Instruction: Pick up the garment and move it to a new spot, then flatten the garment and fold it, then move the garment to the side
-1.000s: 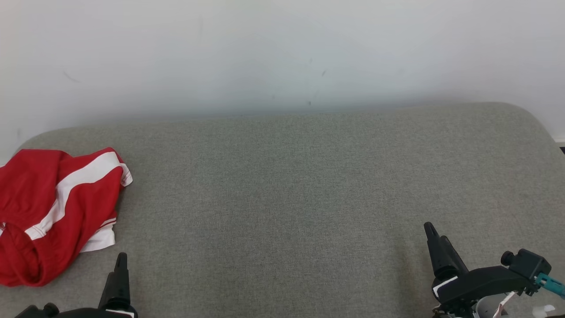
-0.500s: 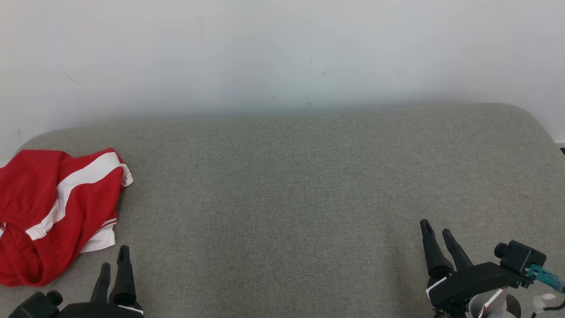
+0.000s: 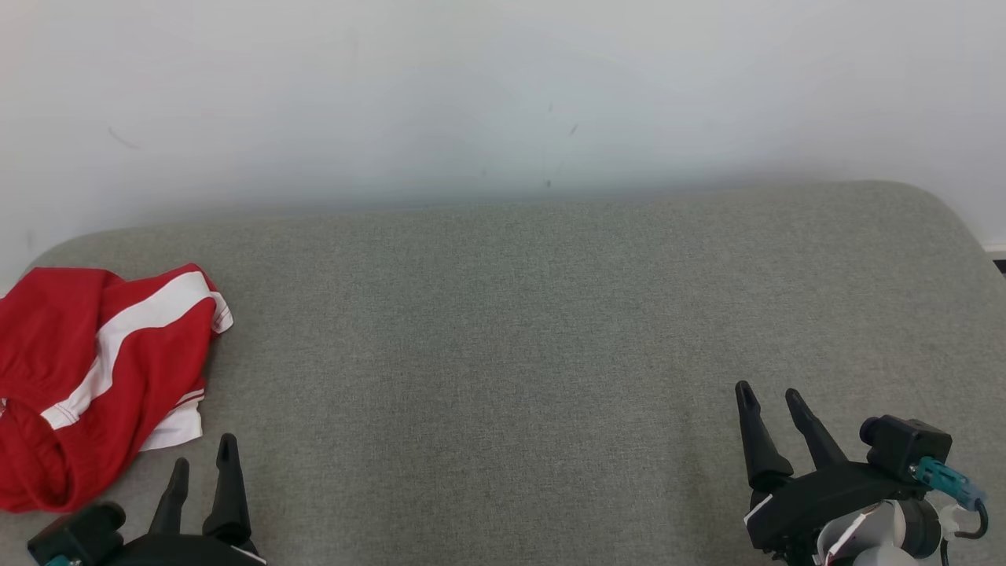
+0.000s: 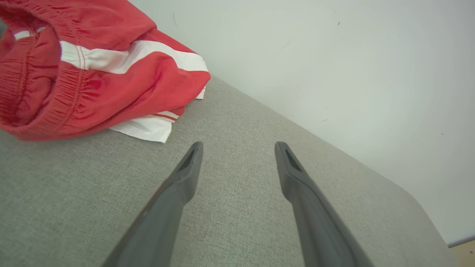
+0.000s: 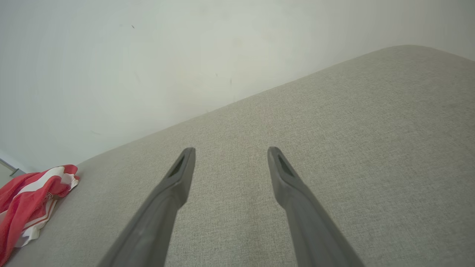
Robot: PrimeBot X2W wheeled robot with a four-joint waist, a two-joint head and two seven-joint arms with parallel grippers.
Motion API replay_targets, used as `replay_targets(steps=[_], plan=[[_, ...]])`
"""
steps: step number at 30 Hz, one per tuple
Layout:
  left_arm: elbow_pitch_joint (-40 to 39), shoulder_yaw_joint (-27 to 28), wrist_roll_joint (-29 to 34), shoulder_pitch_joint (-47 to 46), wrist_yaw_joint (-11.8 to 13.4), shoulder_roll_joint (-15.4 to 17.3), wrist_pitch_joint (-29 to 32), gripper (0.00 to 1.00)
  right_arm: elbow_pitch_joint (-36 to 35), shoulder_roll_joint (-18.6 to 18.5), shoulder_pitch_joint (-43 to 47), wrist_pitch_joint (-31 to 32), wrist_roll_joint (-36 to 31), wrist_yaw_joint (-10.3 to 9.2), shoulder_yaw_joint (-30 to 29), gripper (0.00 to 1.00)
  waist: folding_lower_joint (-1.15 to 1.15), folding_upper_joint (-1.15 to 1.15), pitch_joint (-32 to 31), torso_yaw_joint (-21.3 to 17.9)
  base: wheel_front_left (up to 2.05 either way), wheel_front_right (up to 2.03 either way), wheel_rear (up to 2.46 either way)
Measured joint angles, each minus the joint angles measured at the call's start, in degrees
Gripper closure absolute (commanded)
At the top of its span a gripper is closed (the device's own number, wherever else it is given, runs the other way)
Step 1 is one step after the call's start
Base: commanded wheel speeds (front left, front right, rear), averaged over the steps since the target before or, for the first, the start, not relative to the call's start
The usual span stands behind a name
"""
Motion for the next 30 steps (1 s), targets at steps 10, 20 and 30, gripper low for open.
replay_targets(steps=[10, 20, 30], plan=[[-4.4, -1.6, 11.6, 1.1, 1.5, 1.4, 1.1, 0.0, -3.2, -0.8, 0.0, 0.5, -10.0, -1.54, 0.7, 0.0, 0.0, 0.0, 0.2, 0.1, 0.0, 0.0, 0.0], [-8.2, -2.6, 22.5, 1.1, 2.8, 3.3, 2.5, 0.0, -5.9, -0.9, 0.0, 1.0, -18.2, -2.99, 1.7, 0.0, 0.0, 0.0, 0.7, 0.2, 0.0, 0.0, 0.0], [-10.3, -2.0, 27.1, 2.4, 3.5, 3.7, 4.1, 0.0, -7.4, -0.8, 0.0, 1.3, -21.8, -3.55, 0.1, 0.0, 0.0, 0.0, 0.8, -0.2, 0.0, 0.0, 0.0]])
